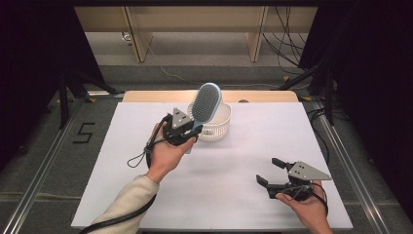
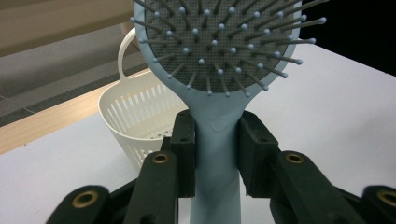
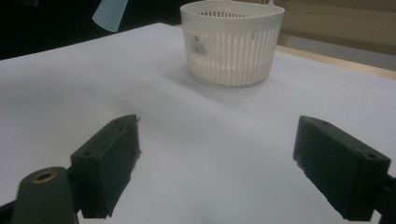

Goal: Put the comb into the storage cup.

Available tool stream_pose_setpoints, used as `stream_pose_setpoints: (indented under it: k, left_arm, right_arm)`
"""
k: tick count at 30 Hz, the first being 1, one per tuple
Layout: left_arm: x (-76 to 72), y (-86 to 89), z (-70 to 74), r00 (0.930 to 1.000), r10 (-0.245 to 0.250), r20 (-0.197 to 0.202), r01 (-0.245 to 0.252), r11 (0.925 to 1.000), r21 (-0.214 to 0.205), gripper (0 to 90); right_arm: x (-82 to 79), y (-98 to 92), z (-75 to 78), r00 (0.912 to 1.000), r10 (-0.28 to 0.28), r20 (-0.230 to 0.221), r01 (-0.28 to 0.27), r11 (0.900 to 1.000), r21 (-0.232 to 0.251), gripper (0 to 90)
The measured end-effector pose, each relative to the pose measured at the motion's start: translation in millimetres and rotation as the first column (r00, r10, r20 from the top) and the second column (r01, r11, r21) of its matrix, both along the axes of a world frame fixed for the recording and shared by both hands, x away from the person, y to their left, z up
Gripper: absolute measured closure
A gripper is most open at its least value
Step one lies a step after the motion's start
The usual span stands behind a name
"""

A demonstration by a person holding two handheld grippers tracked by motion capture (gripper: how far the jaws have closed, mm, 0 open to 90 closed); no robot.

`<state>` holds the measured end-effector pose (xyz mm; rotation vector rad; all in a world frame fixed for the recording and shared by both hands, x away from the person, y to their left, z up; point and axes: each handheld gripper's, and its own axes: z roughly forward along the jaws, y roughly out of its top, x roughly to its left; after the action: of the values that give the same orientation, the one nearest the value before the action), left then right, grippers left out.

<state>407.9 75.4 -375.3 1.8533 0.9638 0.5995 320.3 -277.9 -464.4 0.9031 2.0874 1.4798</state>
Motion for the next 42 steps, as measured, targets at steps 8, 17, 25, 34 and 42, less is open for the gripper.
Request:
stream_pose_setpoints:
  k: [8, 17, 25, 34, 42]
  left_arm:
    - [2.0, 0.6, 2.4, 1.0000, 0.002, 0.002, -0.002, 1.0000, -0.004, 69.7]
    - [3.2, 0.3, 4.5, 1.0000, 0.002, 0.008, -0.002, 0.9999, -0.011, 69.7]
    - [5.3, 0.7, 6.8, 0.9999, 0.001, 0.017, 0.000, 1.0000, -0.009, 69.7]
    - [7.3, 0.6, 9.3, 0.9997, 0.004, 0.022, -0.004, 0.9999, -0.016, 69.7]
    - [9.6, 0.2, 12.1, 0.9995, 0.003, 0.031, -0.002, 0.9999, -0.017, 69.7]
  right_arm:
    - [-0.1, -0.1, 0.3, 1.0000, 0.004, 0.001, -0.004, 1.0000, -0.002, 15.4]
    - [-0.2, -0.2, 0.4, 1.0000, 0.001, 0.001, -0.001, 1.0000, -0.004, 15.2]
    - [0.2, -0.1, 0.1, 1.0000, -0.001, 0.000, 0.001, 1.0000, -0.004, 15.2]
    - [0.1, -0.2, 0.1, 1.0000, -0.001, 0.000, 0.001, 1.0000, -0.001, 15.2]
    - [0.1, -0.3, 0.0, 1.0000, -0.003, -0.002, 0.003, 1.0000, -0.005, 15.2]
